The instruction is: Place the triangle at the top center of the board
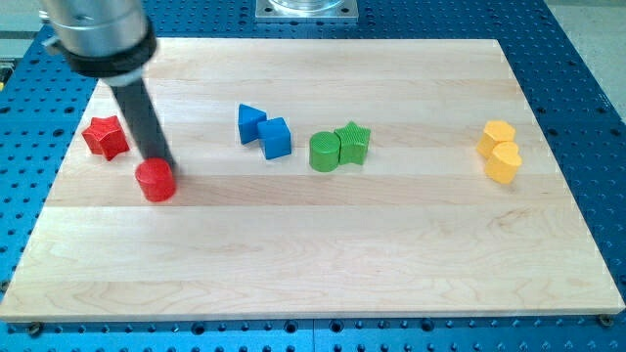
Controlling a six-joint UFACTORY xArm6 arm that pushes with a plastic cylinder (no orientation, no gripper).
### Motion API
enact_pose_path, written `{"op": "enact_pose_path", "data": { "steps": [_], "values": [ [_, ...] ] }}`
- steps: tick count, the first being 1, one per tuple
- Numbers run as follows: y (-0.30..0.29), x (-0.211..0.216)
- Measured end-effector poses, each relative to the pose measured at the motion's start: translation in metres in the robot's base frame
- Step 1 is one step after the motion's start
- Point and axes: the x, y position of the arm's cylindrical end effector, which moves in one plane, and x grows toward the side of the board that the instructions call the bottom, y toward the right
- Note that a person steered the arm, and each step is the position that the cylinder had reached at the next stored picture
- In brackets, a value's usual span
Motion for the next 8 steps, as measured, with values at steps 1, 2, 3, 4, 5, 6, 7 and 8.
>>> {"op": "enact_pose_path", "data": {
  "steps": [1, 2, 3, 4, 5, 6, 7, 8],
  "values": [
    [0.023, -0.001],
    [0.024, -0.004],
    [0.024, -0.003],
    [0.024, -0.018],
    [0.053, -0.051],
    [0.08, -0.091],
    [0.051, -0.075],
    [0.065, -0.055]
  ]
}}
